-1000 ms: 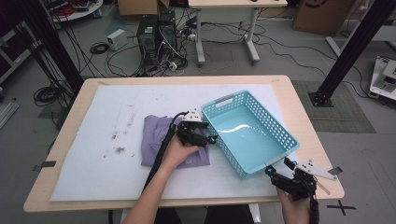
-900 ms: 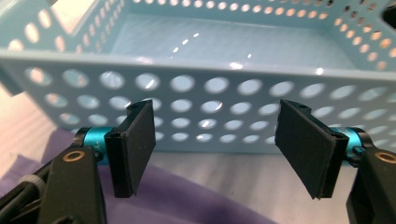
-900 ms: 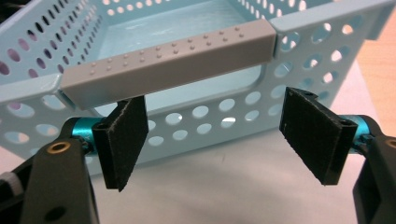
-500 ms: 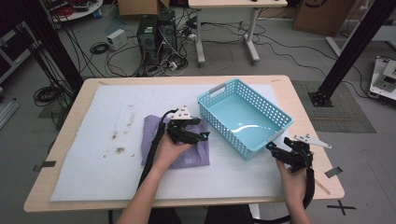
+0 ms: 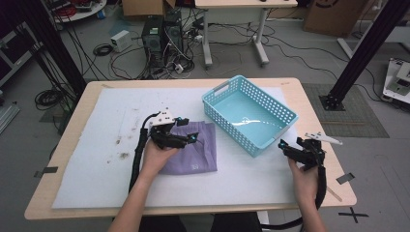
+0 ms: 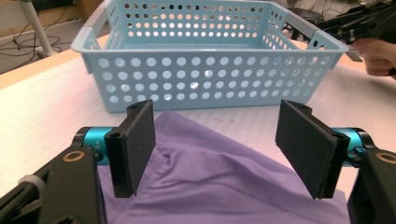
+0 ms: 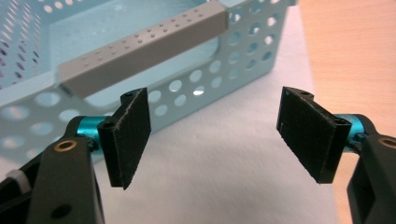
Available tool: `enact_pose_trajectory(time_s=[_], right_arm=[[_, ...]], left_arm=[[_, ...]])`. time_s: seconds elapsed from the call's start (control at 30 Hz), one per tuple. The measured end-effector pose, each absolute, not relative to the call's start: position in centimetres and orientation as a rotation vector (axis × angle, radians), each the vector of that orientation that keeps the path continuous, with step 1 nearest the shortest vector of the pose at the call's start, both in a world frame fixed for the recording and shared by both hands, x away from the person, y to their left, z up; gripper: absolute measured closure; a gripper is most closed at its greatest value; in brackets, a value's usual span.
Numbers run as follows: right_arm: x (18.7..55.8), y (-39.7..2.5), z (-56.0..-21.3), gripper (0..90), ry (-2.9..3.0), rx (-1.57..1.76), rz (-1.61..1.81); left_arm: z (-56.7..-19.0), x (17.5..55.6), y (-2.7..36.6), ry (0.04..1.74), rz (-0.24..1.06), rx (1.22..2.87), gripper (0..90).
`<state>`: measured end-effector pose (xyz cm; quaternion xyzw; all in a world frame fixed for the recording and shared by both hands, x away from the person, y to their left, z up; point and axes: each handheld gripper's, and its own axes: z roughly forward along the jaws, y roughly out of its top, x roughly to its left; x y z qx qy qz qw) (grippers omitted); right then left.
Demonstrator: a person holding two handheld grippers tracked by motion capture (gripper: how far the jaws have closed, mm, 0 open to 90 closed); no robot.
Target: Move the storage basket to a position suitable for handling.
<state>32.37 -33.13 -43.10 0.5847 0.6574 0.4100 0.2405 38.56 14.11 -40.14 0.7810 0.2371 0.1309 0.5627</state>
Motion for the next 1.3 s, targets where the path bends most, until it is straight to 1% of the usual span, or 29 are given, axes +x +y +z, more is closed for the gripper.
enact_pose_trajectory(time_s=[0.1, 0.2, 0.3, 0.47, 0.57, 0.67, 0.7, 0.77, 1.03, 1.07, 1.1, 1.3], right_arm=[[31.1, -33.4, -42.2, 26.4, 1.751, 1.591, 1.201], [30.9, -33.1, -41.5, 26.3, 1.713, 1.594, 1.268], [32.3, -31.5, -40.5, 26.3, 1.670, 1.633, 1.281], [35.1, -30.9, -41.3, 26.2, 1.679, 1.785, 1.288], [36.0, -30.8, -41.7, 26.7, 1.678, 1.807, 1.319], [37.0, -30.7, -41.6, 32.9, 1.691, 1.801, 1.273], [37.3, -30.8, -41.4, 38.8, 1.689, 1.795, 1.260], [38.0, -31.1, -41.2, 42.2, 1.704, 1.789, 1.256], [41.6, -30.8, -40.7, 45.8, 1.796, 1.763, 1.192], [41.6, -30.8, -40.7, 45.8, 1.796, 1.763, 1.192], [42.7, -30.5, -40.6, 46.3, 1.824, 1.736, 1.163], [45.2, -29.8, -40.3, 49.3, 1.899, 1.697, 1.124]], left_arm=[[-39.9, 37.9, 15.1, 0.554, 0.328, 1.819, 28.6], [-39.7, 37.5, 15.8, 0.551, 0.344, 1.802, 28.8], [-39.5, 37.0, 17.1, 0.555, 0.358, 1.775, 28.9], [-39.6, 36.6, 18.4, 0.560, 0.361, 1.777, 28.8], [-39.6, 36.5, 18.9, 0.567, 0.359, 1.775, 28.9], [-39.7, 36.4, 19.3, 0.566, 0.361, 1.777, 28.8], [-39.7, 36.3, 19.6, 0.569, 0.364, 1.778, 28.8], [-39.8, 36.2, 19.8, 0.572, 0.366, 1.779, 28.9], [-40.0, 36.3, 20.5, 0.584, 0.365, 1.779, 28.8], [-40.0, 36.3, 20.5, 0.584, 0.365, 1.779, 28.9], [-40.0, 36.3, 20.7, 0.584, 0.368, 1.779, 28.9], [-39.8, 36.4, 21.7, 0.589, 0.371, 1.770, 28.9]])
